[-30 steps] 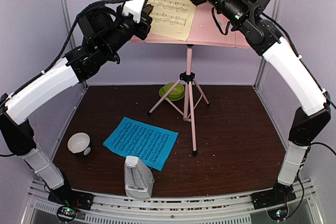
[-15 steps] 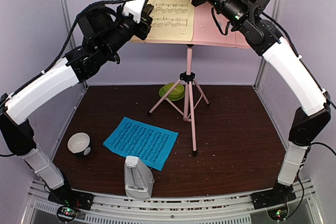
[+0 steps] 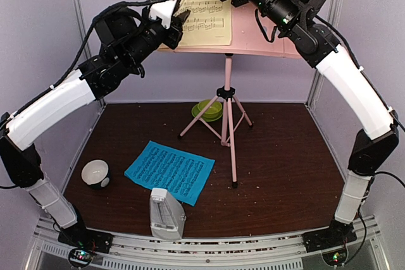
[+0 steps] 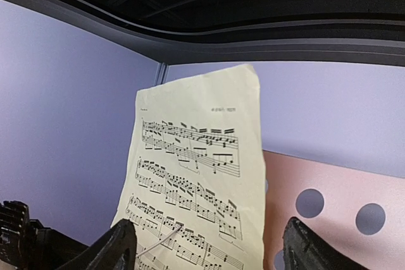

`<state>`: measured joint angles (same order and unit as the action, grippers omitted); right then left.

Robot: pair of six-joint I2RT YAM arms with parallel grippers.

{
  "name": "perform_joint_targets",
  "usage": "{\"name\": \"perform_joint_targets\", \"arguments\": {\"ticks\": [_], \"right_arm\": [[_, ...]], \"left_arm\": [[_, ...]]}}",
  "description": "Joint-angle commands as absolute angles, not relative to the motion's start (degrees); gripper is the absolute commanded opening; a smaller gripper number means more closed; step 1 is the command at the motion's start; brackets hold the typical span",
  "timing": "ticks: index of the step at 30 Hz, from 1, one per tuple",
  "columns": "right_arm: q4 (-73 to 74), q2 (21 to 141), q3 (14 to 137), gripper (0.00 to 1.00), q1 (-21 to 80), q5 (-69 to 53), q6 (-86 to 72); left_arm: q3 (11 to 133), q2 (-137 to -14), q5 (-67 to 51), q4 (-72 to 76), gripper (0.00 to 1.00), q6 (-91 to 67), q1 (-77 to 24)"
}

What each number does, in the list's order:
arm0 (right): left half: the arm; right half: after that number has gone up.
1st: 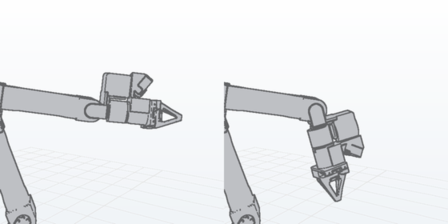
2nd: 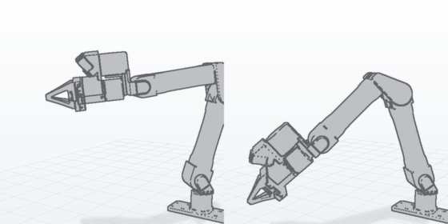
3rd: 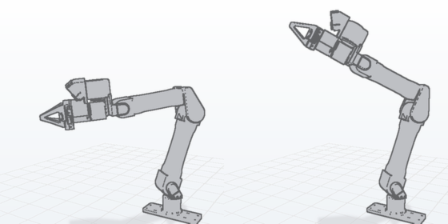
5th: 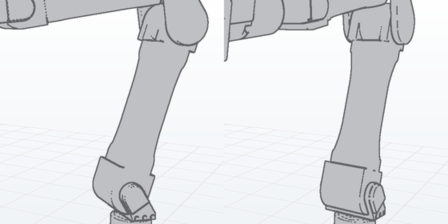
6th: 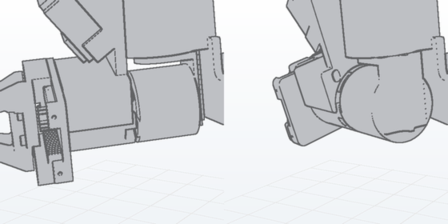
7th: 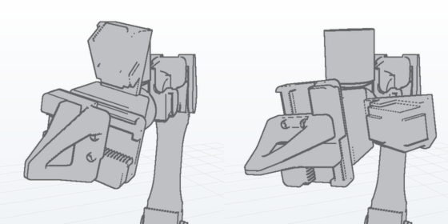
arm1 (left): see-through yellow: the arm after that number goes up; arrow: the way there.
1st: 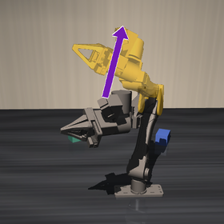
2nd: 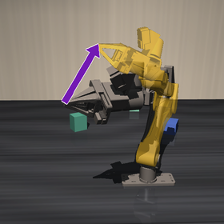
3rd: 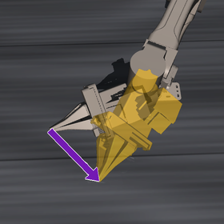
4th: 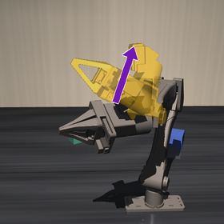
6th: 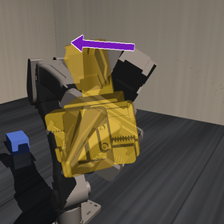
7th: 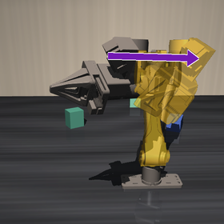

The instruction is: Set up the instrument practice props

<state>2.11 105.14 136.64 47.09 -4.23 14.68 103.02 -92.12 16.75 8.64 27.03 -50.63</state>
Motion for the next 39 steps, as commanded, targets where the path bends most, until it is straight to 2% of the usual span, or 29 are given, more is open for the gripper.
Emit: {"name": "perform_joint_targets", "arguments": {"ticks": [1,7,10,19,32,35,39], "right_arm": [[0.56,102.64,135.58,0.83,47.25,-3.45,13.83],[-0.87,101.03,133.97,0.85,47.20,-3.51,13.27],[-2.20,99.69,131.77,0.86,47.20,-3.52,12.93],[-3.36,94.01,122.89,0.85,47.22,-1.72,11.58],[-6.06,85.87,111.03,0.85,47.22,-0.64,9.09],[-6.06,85.24,110.31,0.85,47.20,-0.53,9.34],[-6.36,84.45,109.17,0.85,47.14,-0.28,9.73]], "left_arm": [[103.81,-89.99,14.83,8.67,0.38,26.46,-51.04],[104.61,-89.17,13.81,7.10,0.60,26.82,-51.48],[105.86,-89.09,13.09,4.67,0.63,27.00,-51.59],[107.79,-88.79,15.52,1.27,0.64,23.91,-51.59],[118.27,-96.52,20.48,-10.78,0.64,21.29,-51.07],[119.82,-97.66,20.29,-12.44,0.61,20.69,-50.98],[120.44,-98.16,19.51,-13.50,0.53,20.48,-50.98]]}}
